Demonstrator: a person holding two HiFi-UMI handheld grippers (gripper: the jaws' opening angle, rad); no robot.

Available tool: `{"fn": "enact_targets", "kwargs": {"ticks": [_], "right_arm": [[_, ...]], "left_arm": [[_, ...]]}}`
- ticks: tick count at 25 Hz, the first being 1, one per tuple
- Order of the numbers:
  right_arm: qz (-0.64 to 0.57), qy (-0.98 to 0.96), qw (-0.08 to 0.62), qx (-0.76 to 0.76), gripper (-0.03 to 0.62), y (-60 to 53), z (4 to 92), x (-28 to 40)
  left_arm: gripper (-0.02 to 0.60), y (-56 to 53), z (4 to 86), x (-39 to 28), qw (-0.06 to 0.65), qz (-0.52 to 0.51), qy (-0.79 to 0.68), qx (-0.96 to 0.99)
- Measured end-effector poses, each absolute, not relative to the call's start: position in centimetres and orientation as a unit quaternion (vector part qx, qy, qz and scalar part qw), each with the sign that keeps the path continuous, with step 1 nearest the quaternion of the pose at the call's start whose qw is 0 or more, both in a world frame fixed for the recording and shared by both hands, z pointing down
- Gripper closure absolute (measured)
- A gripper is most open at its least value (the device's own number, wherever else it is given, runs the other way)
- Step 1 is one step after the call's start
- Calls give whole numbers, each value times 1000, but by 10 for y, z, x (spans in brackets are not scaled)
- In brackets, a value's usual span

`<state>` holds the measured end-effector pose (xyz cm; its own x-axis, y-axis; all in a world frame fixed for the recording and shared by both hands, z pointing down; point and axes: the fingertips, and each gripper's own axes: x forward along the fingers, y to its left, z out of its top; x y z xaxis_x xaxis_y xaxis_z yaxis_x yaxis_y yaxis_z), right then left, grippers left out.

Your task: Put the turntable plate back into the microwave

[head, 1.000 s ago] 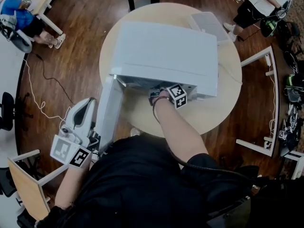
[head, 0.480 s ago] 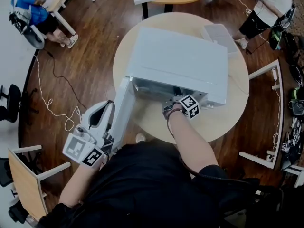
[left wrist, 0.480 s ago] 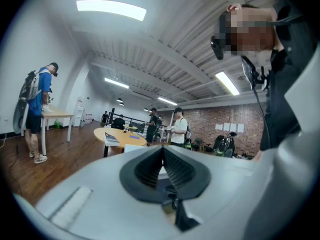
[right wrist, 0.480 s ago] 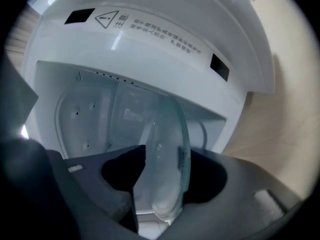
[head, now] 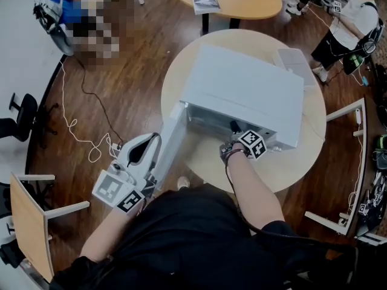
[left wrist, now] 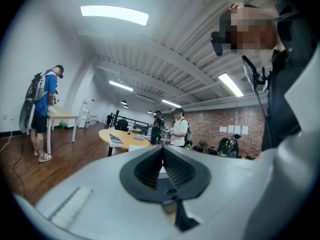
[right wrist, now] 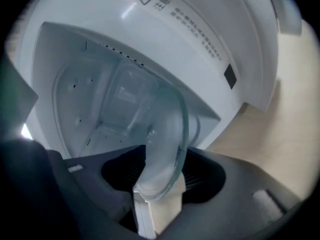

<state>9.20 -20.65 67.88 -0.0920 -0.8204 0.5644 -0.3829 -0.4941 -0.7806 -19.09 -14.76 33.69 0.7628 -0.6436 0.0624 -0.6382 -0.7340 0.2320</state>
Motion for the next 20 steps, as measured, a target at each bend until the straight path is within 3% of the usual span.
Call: {"fn": "enact_targets", "kwargs": {"ticks": [4, 12, 17, 20], "right_arm": [[-601, 440, 144, -651, 377, -194, 691, 87], [-629, 433, 173, -622, 364, -182, 717, 95], [-631, 490, 264, -541, 365, -148, 718, 94], [-601, 553, 275, -507, 377, -118, 694, 103]], "left_arm": [[575, -146, 338, -194, 119, -17, -349, 929], [575, -152, 342, -178, 112, -28, -338, 934], [575, -153, 364, -151, 119, -13, -307, 944], [575, -153, 375, -134, 127, -9, -286, 950]]}}
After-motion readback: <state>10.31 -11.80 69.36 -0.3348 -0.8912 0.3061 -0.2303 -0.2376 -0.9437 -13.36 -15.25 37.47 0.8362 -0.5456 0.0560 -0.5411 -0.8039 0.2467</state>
